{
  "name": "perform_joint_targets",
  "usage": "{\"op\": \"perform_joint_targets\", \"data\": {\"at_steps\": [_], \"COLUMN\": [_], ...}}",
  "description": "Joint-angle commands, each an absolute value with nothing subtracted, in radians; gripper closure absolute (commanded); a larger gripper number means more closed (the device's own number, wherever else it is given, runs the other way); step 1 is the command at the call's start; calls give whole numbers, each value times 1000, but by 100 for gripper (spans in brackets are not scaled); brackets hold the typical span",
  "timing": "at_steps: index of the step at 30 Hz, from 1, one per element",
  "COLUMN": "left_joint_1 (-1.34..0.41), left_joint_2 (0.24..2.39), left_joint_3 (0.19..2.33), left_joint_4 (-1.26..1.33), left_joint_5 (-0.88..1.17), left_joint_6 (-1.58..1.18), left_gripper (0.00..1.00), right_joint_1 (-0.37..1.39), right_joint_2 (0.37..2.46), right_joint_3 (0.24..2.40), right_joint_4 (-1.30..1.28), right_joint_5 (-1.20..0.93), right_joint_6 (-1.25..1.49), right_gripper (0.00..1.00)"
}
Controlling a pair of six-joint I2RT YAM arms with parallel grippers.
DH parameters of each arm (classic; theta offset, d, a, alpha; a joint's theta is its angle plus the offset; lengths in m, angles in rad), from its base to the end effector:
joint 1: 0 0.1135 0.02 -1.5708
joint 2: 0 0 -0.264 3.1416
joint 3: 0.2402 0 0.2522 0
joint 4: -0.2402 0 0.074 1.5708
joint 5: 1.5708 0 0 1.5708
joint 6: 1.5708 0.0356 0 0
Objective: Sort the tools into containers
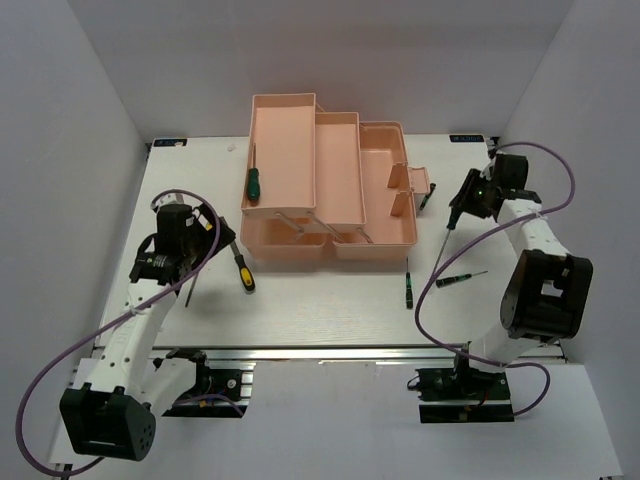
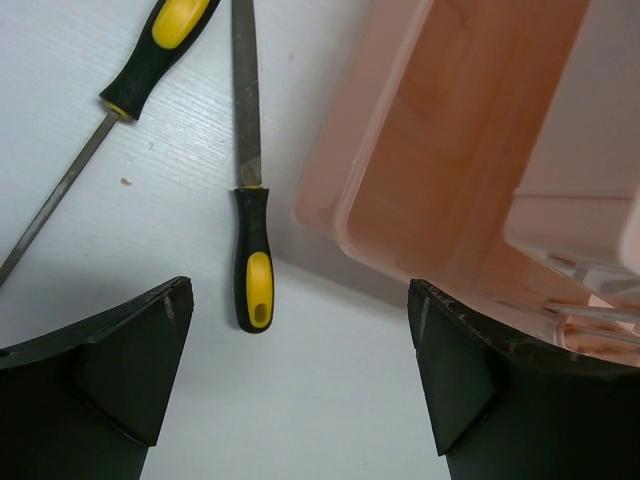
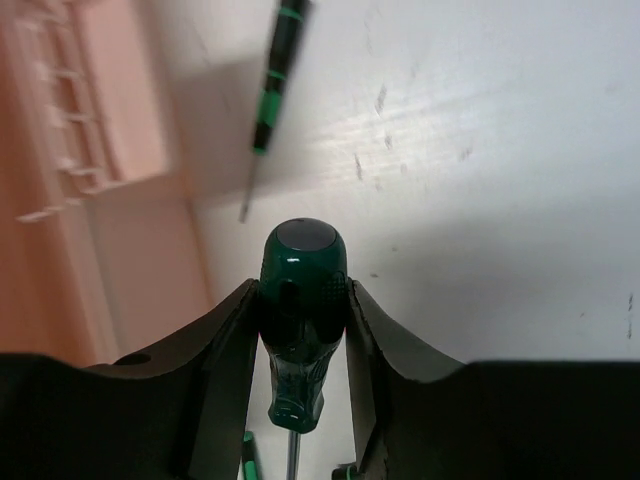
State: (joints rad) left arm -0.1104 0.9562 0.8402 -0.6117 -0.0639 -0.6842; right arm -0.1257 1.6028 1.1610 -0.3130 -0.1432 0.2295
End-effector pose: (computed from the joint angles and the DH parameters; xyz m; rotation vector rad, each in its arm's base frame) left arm 0.1988 -0.0198 0.2876 -0.6883 2.2154 -0.3341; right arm 0.3529 -0.0395 0.2520 0.3398 2.3012 0.2187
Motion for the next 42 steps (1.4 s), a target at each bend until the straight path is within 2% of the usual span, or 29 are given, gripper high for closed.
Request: {"op": "perform_joint_targets", "data": {"at_steps": [1, 5, 10, 13, 21, 25, 32, 35, 36, 39, 41, 42], "left_joint_1": [-104, -104, -104, -103, -103, -103, -103, -103, -103, -103, -103, -103], "left_joint_2": [908, 894, 916, 928, 916, 881, 835, 841, 851, 874, 908, 919], "left_joint_3": [804, 766, 742, 747, 749, 741, 713, 700, 689, 669, 660, 657], "left_joint_4": [-623, -626, -611, -604, -609, -624, -647, -627, -614, -583, -568, -555], "left_joint_5": [-97, -112, -100, -94, -71, -60, -54, -34, -28, -8, 0, 0], "left_joint_6": [-715, -729, -730, -726, -730, -741, -753, -759, -759, -761, -761, -761], "left_gripper": [3, 2, 2, 2, 2, 2, 2, 2, 2, 2, 2, 3], "right_joint_1": [-132, -77, 129, 253, 468, 528, 557, 557, 557, 557, 555, 549], "right_joint_2": [1503, 1435, 1457, 1553, 1888, 2047, 2123, 2126, 2123, 2100, 2073, 2059], "right_joint_3": [1262, 1385, 1624, 1847, 2245, 2306, 2249, 2243, 2243, 2243, 2244, 2244], "right_joint_4": [-311, -313, -308, -258, -68, -34, -60, -60, -60, -63, -64, -66], "right_joint_5": [-285, -393, -458, -558, -488, -376, -336, -351, -356, -380, -390, -391], "right_joint_6": [238, 252, 325, 498, 766, 686, 575, 528, 517, 457, 419, 375], "right_gripper": [100, 100, 100, 100, 100, 100, 100, 71, 55, 34, 27, 20]}}
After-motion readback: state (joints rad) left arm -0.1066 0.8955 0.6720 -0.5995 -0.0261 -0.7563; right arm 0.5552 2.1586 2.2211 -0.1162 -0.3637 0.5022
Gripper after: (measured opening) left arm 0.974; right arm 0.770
